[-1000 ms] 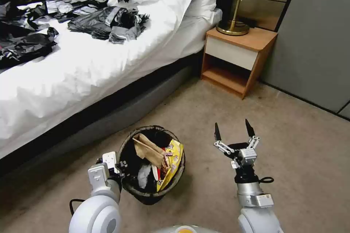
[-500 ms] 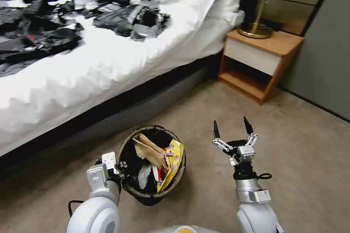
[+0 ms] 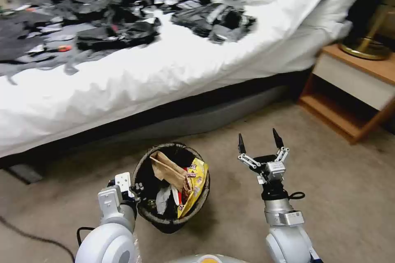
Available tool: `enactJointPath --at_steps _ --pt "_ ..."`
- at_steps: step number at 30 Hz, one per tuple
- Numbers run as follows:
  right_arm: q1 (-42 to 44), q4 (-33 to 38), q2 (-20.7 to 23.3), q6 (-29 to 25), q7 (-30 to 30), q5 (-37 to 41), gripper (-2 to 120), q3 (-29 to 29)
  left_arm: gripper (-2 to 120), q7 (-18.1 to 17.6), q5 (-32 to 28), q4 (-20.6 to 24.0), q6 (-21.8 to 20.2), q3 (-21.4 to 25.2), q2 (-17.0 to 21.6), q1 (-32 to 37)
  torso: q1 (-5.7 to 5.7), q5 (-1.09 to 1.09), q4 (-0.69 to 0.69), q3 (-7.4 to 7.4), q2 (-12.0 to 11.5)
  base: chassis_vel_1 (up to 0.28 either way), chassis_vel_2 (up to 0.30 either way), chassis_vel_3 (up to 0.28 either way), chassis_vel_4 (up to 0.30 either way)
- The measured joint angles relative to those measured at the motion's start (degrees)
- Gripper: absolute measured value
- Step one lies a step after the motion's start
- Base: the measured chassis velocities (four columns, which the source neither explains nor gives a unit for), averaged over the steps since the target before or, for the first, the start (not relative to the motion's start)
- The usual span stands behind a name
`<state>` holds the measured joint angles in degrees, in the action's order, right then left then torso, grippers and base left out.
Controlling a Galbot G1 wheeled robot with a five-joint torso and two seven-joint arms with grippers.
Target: Pick up the trash bin, then pick up the garbage from the floor and place it into the trash bin.
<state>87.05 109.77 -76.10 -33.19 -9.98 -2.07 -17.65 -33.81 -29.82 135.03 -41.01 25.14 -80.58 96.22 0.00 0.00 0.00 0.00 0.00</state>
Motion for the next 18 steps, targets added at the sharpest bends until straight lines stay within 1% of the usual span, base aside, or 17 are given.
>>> enactJointPath --at_steps 18 --pt "-0.1 -0.1 1.0 0.5 1.0 -0.3 100 1.6 0 0.0 0.0 0.1 0.0 -0.1 0.3 0.2 0.00 -0.01 0.00 -0.01 0.0 0.123 0.125 0.119 0.119"
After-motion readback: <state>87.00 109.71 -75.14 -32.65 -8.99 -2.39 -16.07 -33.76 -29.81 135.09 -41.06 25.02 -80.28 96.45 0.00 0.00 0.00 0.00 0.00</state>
